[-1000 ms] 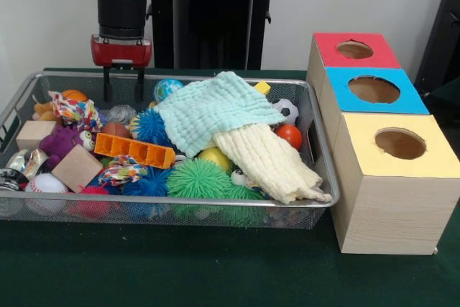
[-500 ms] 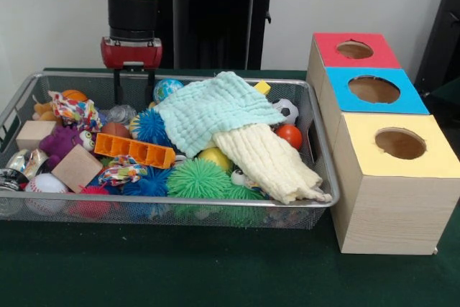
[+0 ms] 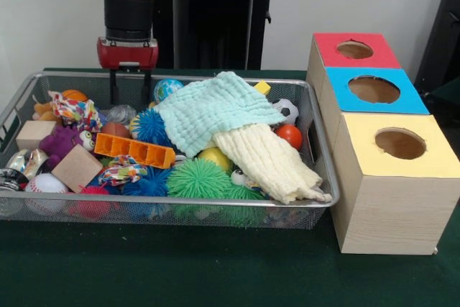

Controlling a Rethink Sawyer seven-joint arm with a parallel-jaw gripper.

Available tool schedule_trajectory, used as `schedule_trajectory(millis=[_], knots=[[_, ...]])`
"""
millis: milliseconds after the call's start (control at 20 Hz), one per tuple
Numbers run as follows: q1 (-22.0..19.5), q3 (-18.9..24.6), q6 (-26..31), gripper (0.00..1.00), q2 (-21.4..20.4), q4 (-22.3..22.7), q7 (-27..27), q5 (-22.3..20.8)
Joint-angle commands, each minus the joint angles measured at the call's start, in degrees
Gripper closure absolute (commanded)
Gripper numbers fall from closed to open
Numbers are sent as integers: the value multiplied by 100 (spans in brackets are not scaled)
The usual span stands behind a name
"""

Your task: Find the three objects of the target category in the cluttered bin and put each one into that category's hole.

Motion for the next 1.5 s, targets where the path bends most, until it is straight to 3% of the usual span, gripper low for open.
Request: schedule_trajectory(millis=[50,850,1500], knots=[[-223,728,320,0,65,-639,117,-234],[37,431,144,0,125,-727,228,-114],[-67,592,211,0,134,-782,220,-117]])
